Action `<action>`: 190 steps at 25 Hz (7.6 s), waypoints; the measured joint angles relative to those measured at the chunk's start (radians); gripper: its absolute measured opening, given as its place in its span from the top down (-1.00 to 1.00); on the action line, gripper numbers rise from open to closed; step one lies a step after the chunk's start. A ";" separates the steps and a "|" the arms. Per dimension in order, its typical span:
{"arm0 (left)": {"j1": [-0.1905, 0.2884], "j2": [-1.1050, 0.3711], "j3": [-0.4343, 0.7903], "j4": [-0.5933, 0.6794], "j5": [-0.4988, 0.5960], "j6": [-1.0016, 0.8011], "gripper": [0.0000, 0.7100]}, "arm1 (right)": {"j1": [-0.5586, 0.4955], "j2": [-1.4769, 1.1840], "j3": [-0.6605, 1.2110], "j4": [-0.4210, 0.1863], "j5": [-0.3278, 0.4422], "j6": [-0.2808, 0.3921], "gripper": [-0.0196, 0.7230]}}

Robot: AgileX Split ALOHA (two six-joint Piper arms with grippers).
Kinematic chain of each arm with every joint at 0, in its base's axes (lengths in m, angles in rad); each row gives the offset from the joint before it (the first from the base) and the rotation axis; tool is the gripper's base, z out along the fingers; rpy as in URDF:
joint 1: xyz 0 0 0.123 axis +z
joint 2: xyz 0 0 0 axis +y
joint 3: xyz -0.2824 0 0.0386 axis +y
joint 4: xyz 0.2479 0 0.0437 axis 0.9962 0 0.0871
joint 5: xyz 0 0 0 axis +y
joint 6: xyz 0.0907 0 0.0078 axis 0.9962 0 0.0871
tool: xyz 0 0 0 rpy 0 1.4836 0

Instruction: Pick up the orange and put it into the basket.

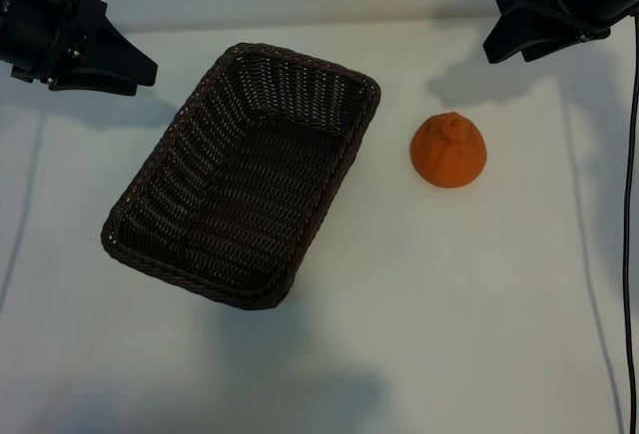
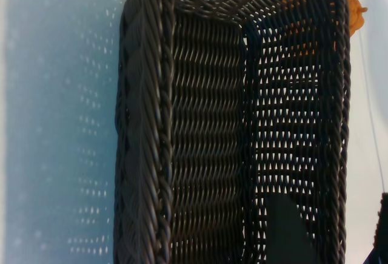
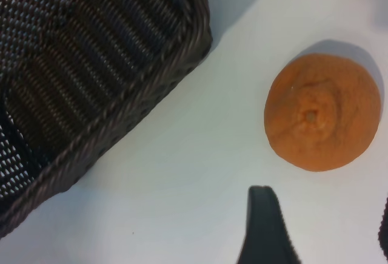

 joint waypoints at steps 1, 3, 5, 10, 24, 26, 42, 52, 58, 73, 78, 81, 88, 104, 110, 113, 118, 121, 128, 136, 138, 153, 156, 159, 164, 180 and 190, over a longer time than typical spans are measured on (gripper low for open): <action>0.000 0.000 0.000 0.000 0.000 0.000 -0.14 | 0.000 0.000 0.000 0.000 0.000 0.000 -0.25; 0.000 0.000 0.000 0.000 0.000 0.000 -0.14 | 0.000 0.000 0.000 0.000 0.000 0.000 -0.25; 0.000 0.000 0.000 0.000 0.000 0.000 -0.14 | 0.000 0.000 0.000 0.000 0.000 0.000 -0.25; 0.000 0.000 0.000 0.000 0.000 0.000 -0.14 | 0.000 0.000 0.000 0.000 0.000 0.000 -0.25; 0.000 0.000 0.000 0.000 -0.002 0.000 -0.14 | 0.000 0.000 0.000 0.000 0.005 0.000 -0.25; 0.000 0.000 0.000 0.000 -0.011 0.000 -0.14 | 0.000 0.000 0.000 0.000 0.007 0.000 -0.25; 0.002 0.000 0.000 0.000 0.001 -0.071 -0.14 | 0.000 0.000 0.000 -0.001 0.018 0.000 -0.25; 0.012 -0.048 0.000 0.048 0.014 -0.265 -0.05 | 0.000 0.000 0.000 -0.001 0.018 0.000 -0.25; 0.012 -0.154 0.000 0.220 0.014 -0.431 -0.01 | 0.000 0.000 0.000 -0.001 0.018 0.000 -0.25; 0.012 -0.247 0.201 0.300 0.014 -0.624 -0.01 | 0.000 0.000 0.000 -0.001 0.018 0.000 -0.25; 0.012 -0.247 0.328 0.300 -0.004 -0.596 -0.01 | 0.000 0.000 0.000 -0.001 0.018 0.000 -0.25; 0.012 -0.247 0.361 0.301 -0.013 -0.596 -0.01 | 0.000 0.000 0.000 -0.001 0.018 0.000 -0.25; 0.012 -0.265 0.369 0.301 -0.014 -0.660 -0.01 | 0.000 0.000 0.000 -0.001 0.018 0.000 -0.25; 0.012 -0.284 0.423 0.352 -0.073 -0.819 -0.01 | 0.000 0.000 0.000 -0.001 0.018 0.000 -0.25; 0.012 -0.284 0.477 0.385 -0.116 -0.831 -0.01 | 0.000 0.000 0.000 -0.001 0.017 0.000 -0.25; 0.012 -0.284 0.477 0.390 -0.115 -0.854 -0.01 | 0.000 0.000 0.000 -0.001 0.017 0.000 -0.25; 0.012 -0.284 0.477 0.390 -0.122 -0.865 -0.01 | 0.000 0.000 0.000 -0.001 0.018 0.000 -0.25; 0.012 -0.284 0.477 0.390 -0.149 -0.865 -0.01 | 0.000 0.000 0.000 -0.001 0.018 0.000 -0.25; 0.012 -0.284 0.499 0.404 -0.193 -0.867 -0.01 | 0.000 0.000 0.000 0.010 0.018 0.005 -0.25; 0.012 -0.284 0.569 0.358 -0.263 -0.850 -0.01 | 0.000 0.000 0.000 0.023 0.018 0.007 -0.25; 0.012 -0.284 0.580 0.328 -0.267 -0.829 -0.01 | 0.000 0.000 0.000 0.023 0.018 0.007 -0.25; 0.012 -0.284 0.585 0.231 -0.278 -0.764 -0.01 | 0.000 0.000 0.000 0.023 0.018 0.007 -0.25; 0.012 -0.284 0.585 0.231 -0.281 -0.764 -0.01 | 0.000 0.000 0.000 0.023 0.018 0.007 -0.25; 0.012 -0.284 0.585 0.231 -0.283 -0.764 -0.01 | 0.000 0.000 0.000 0.023 0.018 0.007 -0.25; -0.001 -0.283 0.585 0.231 -0.290 -0.764 -0.01 | 0.000 0.000 0.000 0.023 0.019 0.007 -0.25; -0.040 -0.261 0.585 0.247 -0.247 -0.792 -0.01 | 0.000 0.000 0.000 0.023 0.025 0.007 -0.25; -0.040 -0.261 0.585 0.270 -0.274 -0.817 -0.01 | 0.000 0.000 0.000 0.023 0.025 0.007 -0.25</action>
